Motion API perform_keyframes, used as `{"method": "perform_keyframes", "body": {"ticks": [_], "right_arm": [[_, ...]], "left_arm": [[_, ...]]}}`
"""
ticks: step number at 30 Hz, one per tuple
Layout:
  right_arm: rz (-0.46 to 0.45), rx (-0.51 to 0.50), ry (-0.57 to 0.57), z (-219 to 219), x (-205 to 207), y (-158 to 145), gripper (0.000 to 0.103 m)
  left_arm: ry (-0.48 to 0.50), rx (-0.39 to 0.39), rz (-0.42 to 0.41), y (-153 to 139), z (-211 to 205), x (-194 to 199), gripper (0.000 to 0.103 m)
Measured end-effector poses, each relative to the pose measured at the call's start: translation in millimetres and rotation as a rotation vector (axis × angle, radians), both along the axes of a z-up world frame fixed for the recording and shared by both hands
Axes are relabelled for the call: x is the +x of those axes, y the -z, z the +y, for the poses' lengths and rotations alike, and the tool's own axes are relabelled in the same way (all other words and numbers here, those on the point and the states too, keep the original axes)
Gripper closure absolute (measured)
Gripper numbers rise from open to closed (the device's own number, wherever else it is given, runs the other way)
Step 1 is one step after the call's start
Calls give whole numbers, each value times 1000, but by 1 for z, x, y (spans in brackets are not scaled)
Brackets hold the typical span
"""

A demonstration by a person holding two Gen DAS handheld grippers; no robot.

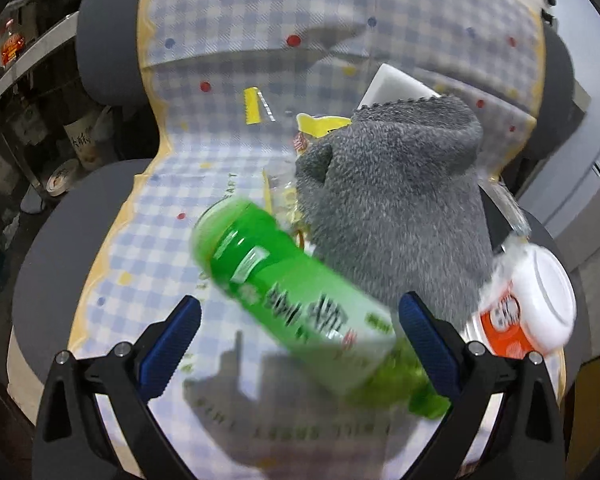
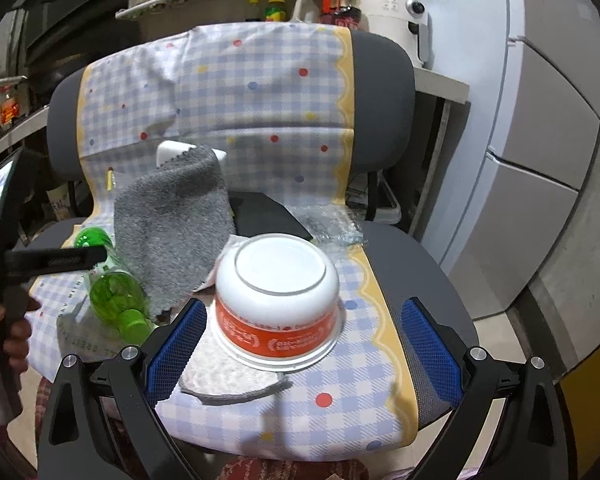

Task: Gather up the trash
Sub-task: 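Grasp the green tea bottle with the left tool and lift it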

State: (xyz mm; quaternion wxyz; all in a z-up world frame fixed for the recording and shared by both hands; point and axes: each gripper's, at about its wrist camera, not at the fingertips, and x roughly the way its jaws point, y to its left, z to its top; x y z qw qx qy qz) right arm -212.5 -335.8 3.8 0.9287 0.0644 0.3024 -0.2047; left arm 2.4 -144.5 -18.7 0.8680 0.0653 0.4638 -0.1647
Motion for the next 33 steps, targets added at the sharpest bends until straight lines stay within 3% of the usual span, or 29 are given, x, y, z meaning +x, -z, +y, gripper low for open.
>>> {"method": "perform_keyframes", "body": {"ticks": [5, 13, 14, 18, 22, 25, 29, 31, 33], "right_arm": [[10, 16, 9, -5, -3, 4, 6], [8, 1, -4, -6, -2, 6, 7], [8, 0, -10, -4, 0, 7, 7], [-9, 20, -36, 3, 5, 6, 8], [-22, 17, -52, 9, 5, 5, 9], [-27, 40, -19, 3, 2, 6, 12], [-39, 68, 0, -5, -4, 9, 14], [-25, 81, -5, -7, -3, 15, 33], [-16, 113, -23, -9, -1, 23, 37]], "left_arm": [[-4, 66, 39, 18, -5, 14, 6], [4, 148, 32, 17, 51, 17, 6], [-4, 153, 41, 20, 59, 22, 10], [-52, 113, 112, 34, 82, 43, 36], [-47, 57, 97, 34, 90, 43, 39], [23, -74, 23, 14, 94, 19, 41], [99, -135, -36, -11, 89, -13, 42], [140, -164, -38, -16, 83, -24, 42], [173, -164, -41, -18, 76, -34, 42]]}}
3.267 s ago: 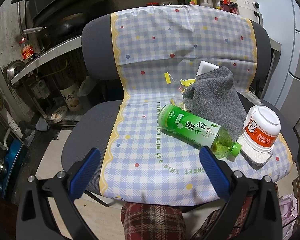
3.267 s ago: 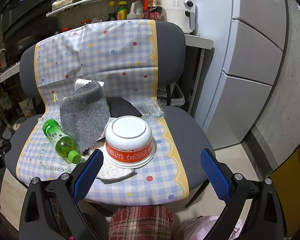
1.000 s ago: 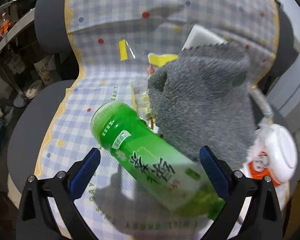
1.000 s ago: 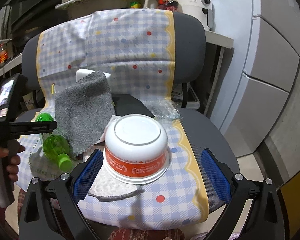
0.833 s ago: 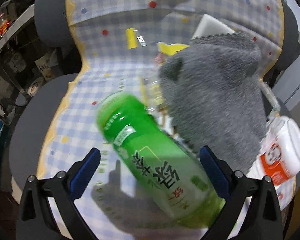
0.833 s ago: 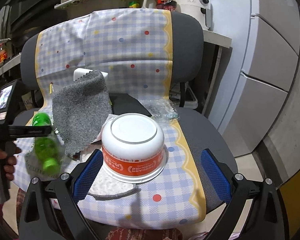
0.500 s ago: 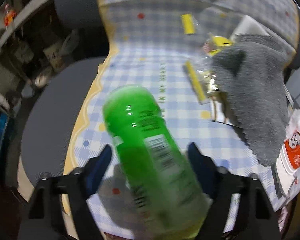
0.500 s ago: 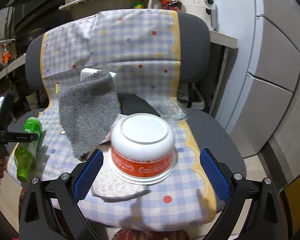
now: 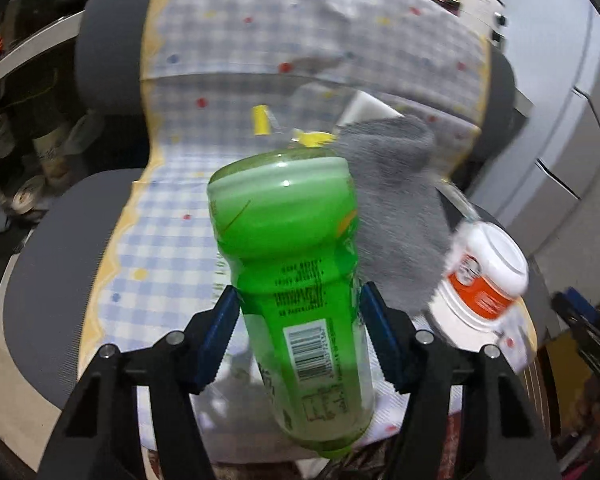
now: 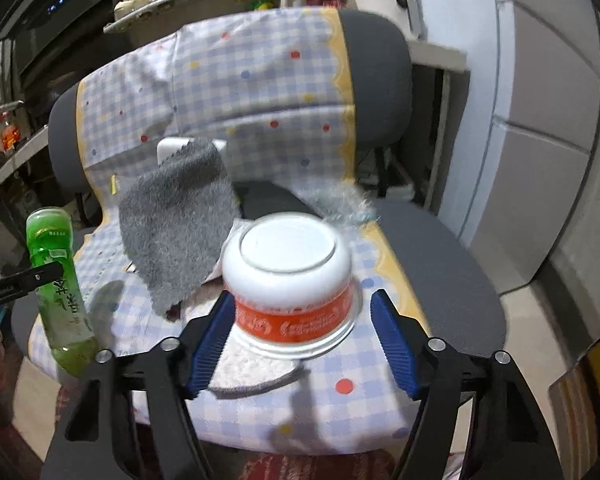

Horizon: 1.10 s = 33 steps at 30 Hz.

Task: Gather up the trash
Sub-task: 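Grasp the green tea bottle with the left tool and lift it, then grasp the white-orange noodle cup with the right tool while the left tool holds the bottle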

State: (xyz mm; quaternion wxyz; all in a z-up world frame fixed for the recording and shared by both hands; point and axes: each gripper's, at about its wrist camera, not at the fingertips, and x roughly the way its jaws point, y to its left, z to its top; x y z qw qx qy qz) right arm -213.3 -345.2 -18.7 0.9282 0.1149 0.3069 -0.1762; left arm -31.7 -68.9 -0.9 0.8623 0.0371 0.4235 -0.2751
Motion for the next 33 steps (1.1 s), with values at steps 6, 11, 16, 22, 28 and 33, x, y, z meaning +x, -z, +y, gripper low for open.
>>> {"method": "perform_keyframes", "body": {"ticks": [6, 11, 16, 22, 28, 33], "right_arm": [[-6, 25, 23, -14, 15, 11, 52], [-23, 28, 83, -39, 34, 8, 65], [13, 64, 115, -57, 39, 20, 79], [20, 65, 222, -70, -13, 25, 79], [183, 45, 140, -73, -29, 59, 79], [199, 65, 42, -70, 4, 75, 79]], "left_arm": [[49, -25, -2, 0, -11, -10, 43], [45, -48, -34, -10, -11, -17, 43], [48, -47, -43, -12, -13, -18, 43], [72, -42, -61, -15, -21, -23, 43], [111, -31, -70, -14, -37, -33, 43], [123, -10, -75, -13, -45, -40, 43]]}}
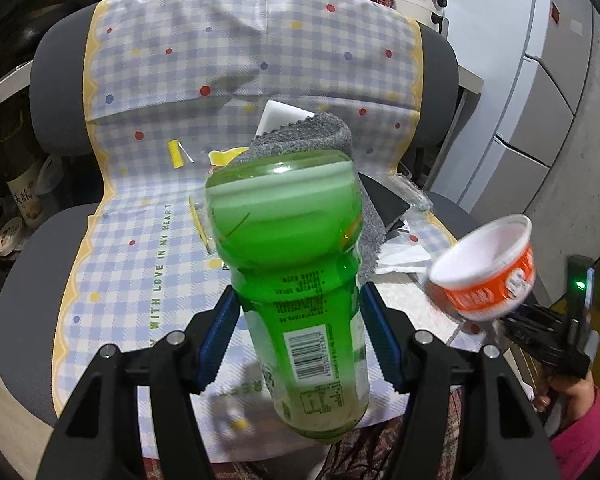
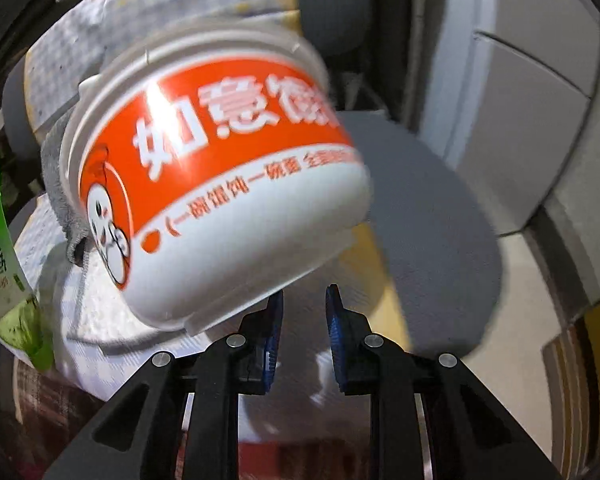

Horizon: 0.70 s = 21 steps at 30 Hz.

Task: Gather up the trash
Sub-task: 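Grasp the white-orange noodle cup with the right tool while the left tool holds the bottle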

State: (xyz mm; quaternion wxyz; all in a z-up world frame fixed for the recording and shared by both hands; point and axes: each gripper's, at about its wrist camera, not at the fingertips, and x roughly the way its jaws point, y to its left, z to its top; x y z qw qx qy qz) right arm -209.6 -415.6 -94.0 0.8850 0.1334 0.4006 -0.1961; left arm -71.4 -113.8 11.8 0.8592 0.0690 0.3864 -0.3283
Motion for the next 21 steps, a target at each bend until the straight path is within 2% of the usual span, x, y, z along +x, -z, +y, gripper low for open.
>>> {"method": "perform_keyframes", "body": {"ticks": [5, 8, 11, 13, 16, 20, 21], "right_arm": [[-9, 39, -27, -3, 24, 15, 80], [-20, 23, -4, -5, 9, 11, 79], [-39, -1, 38, -8, -25, 1, 75], [-82, 1, 77, -10, -48, -14, 73], [-196, -3, 89, -12, -68, -45, 72], [-309, -23, 24, -2, -42, -76, 70], [-329, -28, -1, 2, -30, -82, 62]], "left_arm": [[-32, 4, 20, 3, 5, 6, 42], [-39, 4, 22, 4, 8, 8, 43], [-32, -6, 16, 3, 7, 8, 43], [-22, -18, 11, 0, 5, 8, 43], [-9, -26, -4, -4, 0, 6, 42], [-5, -28, -11, -7, -2, 4, 42], [-7, -27, -11, -7, -2, 4, 43]]}}
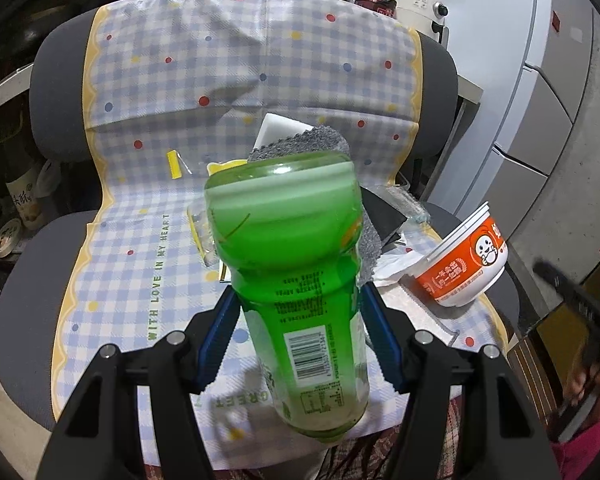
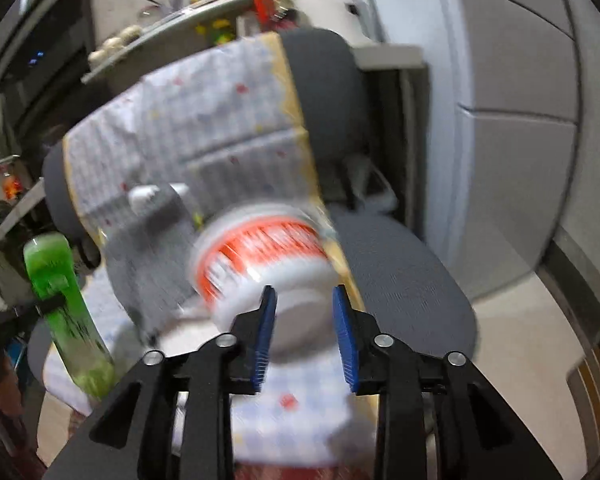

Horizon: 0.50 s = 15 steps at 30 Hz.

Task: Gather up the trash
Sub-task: 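Grasp the white-orange noodle cup with the right tool while the left tool holds the bottle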

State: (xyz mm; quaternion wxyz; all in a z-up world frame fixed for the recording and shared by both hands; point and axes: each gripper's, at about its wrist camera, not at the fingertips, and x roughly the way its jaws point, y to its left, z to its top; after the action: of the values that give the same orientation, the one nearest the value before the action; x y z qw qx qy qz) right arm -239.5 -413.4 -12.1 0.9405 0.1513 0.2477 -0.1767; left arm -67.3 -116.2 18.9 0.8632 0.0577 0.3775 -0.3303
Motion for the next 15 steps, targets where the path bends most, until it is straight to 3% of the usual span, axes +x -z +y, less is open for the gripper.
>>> {"method": "perform_keyframes", "body": {"ticks": [1, 6, 10, 15], "right_arm": [[-14, -7, -22, 2, 15, -5, 54], [30, -6, -56, -1, 62, 3, 51], [58, -41, -76, 7, 43, 10, 50], [214, -35, -97, 18, 11, 39, 51]], "left_arm": [[-5, 3, 2, 0, 0, 1, 43], [-25, 7, 9, 1, 7, 3, 43], [-21, 11, 11, 1, 8, 4, 43], [-7, 6, 0, 1, 0, 4, 43]]}}
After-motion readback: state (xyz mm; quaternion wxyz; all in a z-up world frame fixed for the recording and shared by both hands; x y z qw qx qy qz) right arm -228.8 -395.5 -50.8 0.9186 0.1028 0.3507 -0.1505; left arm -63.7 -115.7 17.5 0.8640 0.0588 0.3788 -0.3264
